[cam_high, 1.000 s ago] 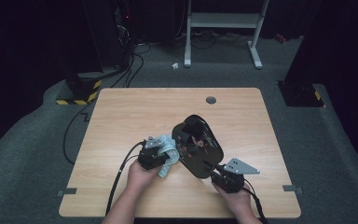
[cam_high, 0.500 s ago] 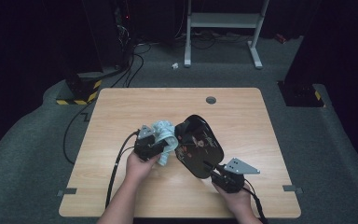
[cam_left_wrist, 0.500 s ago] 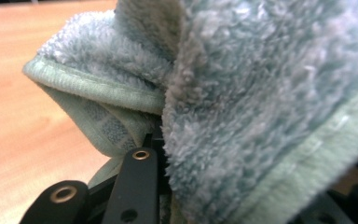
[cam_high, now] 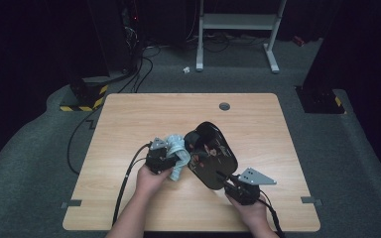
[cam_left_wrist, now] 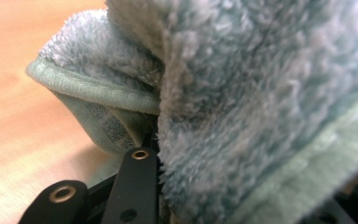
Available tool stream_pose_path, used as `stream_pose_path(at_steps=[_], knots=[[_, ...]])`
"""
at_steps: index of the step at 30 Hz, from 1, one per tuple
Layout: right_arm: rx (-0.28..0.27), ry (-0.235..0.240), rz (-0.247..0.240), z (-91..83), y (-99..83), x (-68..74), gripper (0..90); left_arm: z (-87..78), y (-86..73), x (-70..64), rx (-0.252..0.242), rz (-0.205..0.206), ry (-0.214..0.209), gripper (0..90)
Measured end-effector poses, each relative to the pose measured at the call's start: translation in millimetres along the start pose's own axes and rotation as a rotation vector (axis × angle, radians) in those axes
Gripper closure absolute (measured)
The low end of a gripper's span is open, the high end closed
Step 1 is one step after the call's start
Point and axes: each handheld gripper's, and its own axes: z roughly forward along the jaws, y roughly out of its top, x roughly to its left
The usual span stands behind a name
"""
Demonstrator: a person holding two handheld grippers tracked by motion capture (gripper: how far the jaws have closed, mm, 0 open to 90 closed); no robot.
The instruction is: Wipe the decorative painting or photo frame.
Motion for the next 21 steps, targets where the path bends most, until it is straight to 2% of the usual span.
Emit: stream_pose_path(at_steps=[3, 7, 11, 14, 16, 21], knots=[[0.0, 0.0, -0.001, 0.0, 0.0, 0.0, 77.1, 6.7, -7.7, -2.4, 0.042, 0.025, -0.004, 68.0], [0.0, -0.001, -0.001, 0.1, -0.1, 0.1, 77.2, 6.7, -11.4, -4.3, 0.038, 0.032, -0.003, 68.5], [0.0, -0.001, -0.001, 0.1, -0.1, 0.0, 77.3, 3.8, -11.2, -7.2, 0.031, 0.044, 0.016, 69.7], [0.003, -0.001, -0.003, -0.5, -0.2, -0.6, 77.3, -0.8, -7.3, -4.7, 0.0, 0.02, 0.011, 69.7], [0.004, -0.002, -0.002, -0.7, -0.2, -0.6, 77.3, -6.9, -1.7, -2.9, -0.038, 0.001, 0.002, 69.6], [0.006, -0.004, 0.0, -1.0, -0.4, -0.6, 77.3, -23.1, 24.3, -7.5, -0.091, 0.036, 0.021, 69.0]])
